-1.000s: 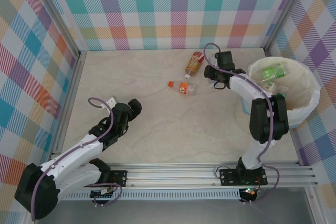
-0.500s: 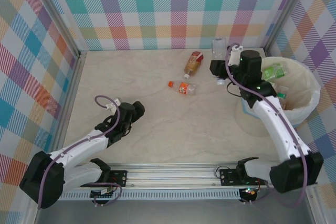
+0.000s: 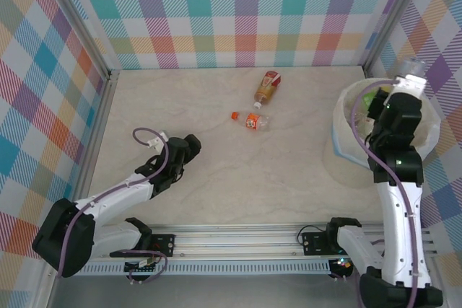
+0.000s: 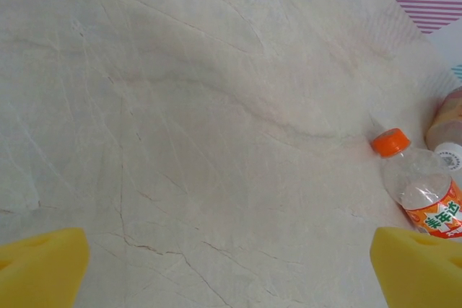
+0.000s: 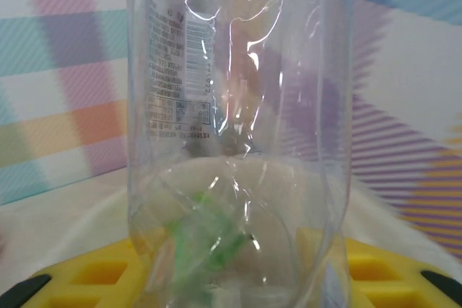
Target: Put the plastic bottles in the bin
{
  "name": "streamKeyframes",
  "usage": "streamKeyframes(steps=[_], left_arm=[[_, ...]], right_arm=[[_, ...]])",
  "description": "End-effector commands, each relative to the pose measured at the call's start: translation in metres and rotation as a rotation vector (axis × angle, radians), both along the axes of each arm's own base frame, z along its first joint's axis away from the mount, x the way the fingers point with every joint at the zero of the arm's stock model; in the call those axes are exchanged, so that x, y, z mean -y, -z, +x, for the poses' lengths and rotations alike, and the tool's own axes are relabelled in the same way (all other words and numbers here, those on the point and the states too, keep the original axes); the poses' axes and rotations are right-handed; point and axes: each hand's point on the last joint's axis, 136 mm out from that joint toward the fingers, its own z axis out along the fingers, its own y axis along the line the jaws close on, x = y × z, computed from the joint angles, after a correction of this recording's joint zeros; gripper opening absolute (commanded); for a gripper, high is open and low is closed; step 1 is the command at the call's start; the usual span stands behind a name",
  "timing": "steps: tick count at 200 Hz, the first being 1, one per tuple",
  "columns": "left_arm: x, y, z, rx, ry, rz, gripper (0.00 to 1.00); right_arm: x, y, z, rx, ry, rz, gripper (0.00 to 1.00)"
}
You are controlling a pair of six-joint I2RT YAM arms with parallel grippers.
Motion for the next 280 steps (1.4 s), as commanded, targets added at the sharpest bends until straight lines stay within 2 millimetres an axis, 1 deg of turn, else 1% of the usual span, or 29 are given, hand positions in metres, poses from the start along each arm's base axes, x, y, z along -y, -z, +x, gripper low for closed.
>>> streamKeyframes(steps=[1,19,24,36,40,50,71,74,83,104,126,144,149,166,178,192,197,218,237,251,254,265,280], left_arm=[[0.002,-0.017,0.013,0.041,-0.017,-0.025,1.0],[0.005,-0.019,0.016,0.043,-0.008,-0.022,1.0],[0.006,-0.02,0.017,0.045,-0.005,-0.022,1.0],[0.008,-0.022,0.018,0.043,0.009,-0.019,1.0],[0.009,-0.022,0.019,0.039,0.011,-0.016,1.0],[0.009,-0.022,0.019,0.031,0.014,-0.013,1.0],[0.007,-0.02,0.017,0.028,0.003,-0.019,1.0],[0.007,-0.02,0.017,0.03,0.001,-0.02,1.0],[0.007,-0.02,0.017,0.03,0.0,-0.022,1.0],[0.007,-0.022,0.017,0.032,-0.001,-0.022,1.0],[0.008,-0.023,0.019,0.031,0.001,-0.019,1.0],[0.011,-0.025,0.022,0.03,0.012,-0.017,1.0],[0.012,-0.025,0.023,0.029,0.014,-0.015,1.0],[0.015,-0.026,0.025,0.024,0.025,-0.014,1.0],[0.017,-0.027,0.027,0.02,0.032,-0.012,1.0],[0.021,-0.027,0.029,0.01,0.042,-0.013,1.0],[0.022,-0.028,0.029,0.006,0.046,-0.012,1.0],[0.027,-0.029,0.03,-0.017,0.061,-0.022,1.0],[0.03,-0.028,0.03,-0.039,0.056,-0.046,1.0],[0.033,-0.024,0.03,-0.057,0.052,-0.065,1.0],[0.033,-0.023,0.03,-0.063,0.051,-0.07,1.0],[0.037,-0.019,0.03,-0.087,0.056,-0.076,1.0],[0.04,-0.016,0.032,-0.119,0.063,-0.073,1.0]], right_arm=[[0.03,0.015,-0.012,-0.056,0.136,-0.04,0.46],[0.05,0.031,-0.01,-0.113,0.21,-0.063,0.49],[0.055,0.035,-0.011,-0.128,0.231,-0.067,0.51],[0.062,0.041,-0.008,-0.145,0.256,-0.068,0.64],[0.065,0.041,-0.011,-0.15,0.283,-0.074,0.68],[0.066,0.042,-0.009,-0.179,0.278,-0.098,0.76],[0.064,0.04,-0.006,-0.195,0.257,-0.1,0.85],[0.06,0.039,-0.003,-0.194,0.229,-0.094,0.86],[0.057,0.037,-0.003,-0.193,0.215,-0.091,0.88],[0.049,0.03,-0.004,-0.163,0.176,-0.086,0.9],[0.034,0.027,0.0,-0.133,0.089,-0.057,0.9],[0.01,0.027,0.009,-0.114,-0.053,-0.028,0.92],[0.003,0.027,0.011,-0.092,-0.087,0.007,0.93],[-0.03,0.026,0.022,-0.066,-0.272,0.065,0.95],[-0.052,0.025,0.028,-0.051,-0.384,0.143,0.97],[-0.073,0.026,0.036,-0.032,-0.488,0.253,1.0],[-0.082,0.025,0.04,-0.022,-0.529,0.296,1.0],[-0.125,0.021,0.056,0.021,-0.728,0.415,1.0],[-0.171,0.015,0.069,0.035,-0.89,0.408,1.0],[-0.205,0.016,0.077,0.013,-0.993,0.38,1.0],[-0.211,0.019,0.08,0.002,-1.009,0.379,1.0],[-0.229,0.023,0.086,-0.01,-1.052,0.368,1.0],[-0.249,0.032,0.095,-0.023,-1.097,0.37,1.0]])
